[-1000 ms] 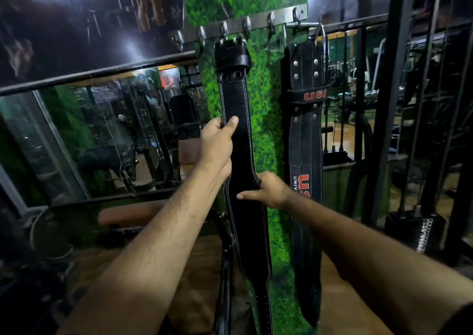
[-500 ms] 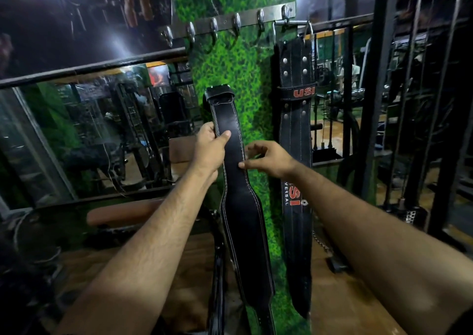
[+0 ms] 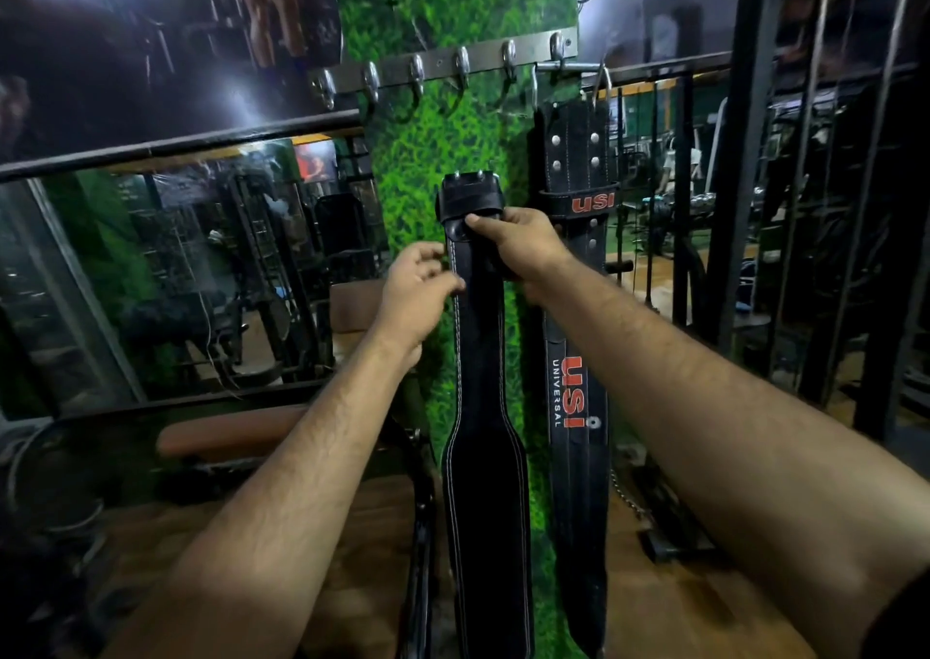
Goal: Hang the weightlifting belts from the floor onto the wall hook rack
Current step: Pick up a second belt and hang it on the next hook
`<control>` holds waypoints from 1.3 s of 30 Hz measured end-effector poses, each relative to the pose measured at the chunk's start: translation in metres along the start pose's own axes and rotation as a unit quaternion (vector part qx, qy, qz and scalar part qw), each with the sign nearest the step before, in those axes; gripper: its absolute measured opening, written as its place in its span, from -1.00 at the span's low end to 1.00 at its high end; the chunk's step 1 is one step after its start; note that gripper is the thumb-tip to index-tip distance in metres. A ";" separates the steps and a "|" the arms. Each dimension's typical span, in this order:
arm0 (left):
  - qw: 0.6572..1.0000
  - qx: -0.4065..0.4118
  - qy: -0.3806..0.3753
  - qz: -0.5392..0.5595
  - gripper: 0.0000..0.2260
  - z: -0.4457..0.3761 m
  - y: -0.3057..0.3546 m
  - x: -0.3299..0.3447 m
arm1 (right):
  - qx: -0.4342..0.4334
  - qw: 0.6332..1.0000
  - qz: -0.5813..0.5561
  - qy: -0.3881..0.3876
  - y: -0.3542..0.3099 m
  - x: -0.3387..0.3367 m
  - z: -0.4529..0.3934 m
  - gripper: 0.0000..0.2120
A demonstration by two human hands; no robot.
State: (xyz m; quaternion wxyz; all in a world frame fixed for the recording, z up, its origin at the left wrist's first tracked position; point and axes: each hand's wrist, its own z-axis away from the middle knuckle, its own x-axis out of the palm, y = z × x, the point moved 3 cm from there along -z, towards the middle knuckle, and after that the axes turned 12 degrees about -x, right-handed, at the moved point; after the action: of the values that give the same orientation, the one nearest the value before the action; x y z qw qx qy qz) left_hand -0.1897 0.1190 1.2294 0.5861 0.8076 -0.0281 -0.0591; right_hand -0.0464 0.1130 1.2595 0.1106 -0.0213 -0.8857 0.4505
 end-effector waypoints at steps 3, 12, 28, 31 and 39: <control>0.994 0.022 0.105 0.036 -0.75 -0.014 0.021 -0.005 | -0.009 0.999 0.024 -0.027 0.002 -0.001 -0.006 -0.96; 0.996 -0.025 0.027 0.077 -0.72 -0.049 0.044 0.014 | -0.113 0.984 0.052 -0.126 -0.004 -0.019 -0.024 -0.81; 0.990 0.100 0.050 0.081 -0.86 -0.065 0.046 0.049 | -0.103 0.984 0.147 0.004 -0.019 -0.045 -0.035 -0.58; 0.991 0.095 0.038 0.083 -0.89 -0.068 0.044 0.051 | -0.031 0.992 0.079 -0.097 -0.030 -0.045 -0.029 -0.92; 0.994 0.090 0.009 0.064 -0.86 -0.072 0.057 0.063 | -0.163 0.974 0.156 0.002 -0.034 -0.055 -0.051 -0.74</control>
State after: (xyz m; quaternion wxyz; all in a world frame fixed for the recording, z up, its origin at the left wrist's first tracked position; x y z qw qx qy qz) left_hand -0.1169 0.1625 1.3014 0.5142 0.8539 -0.0793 -0.0116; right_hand 0.0207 0.1261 1.3059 0.0360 -0.1780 -0.9328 0.3113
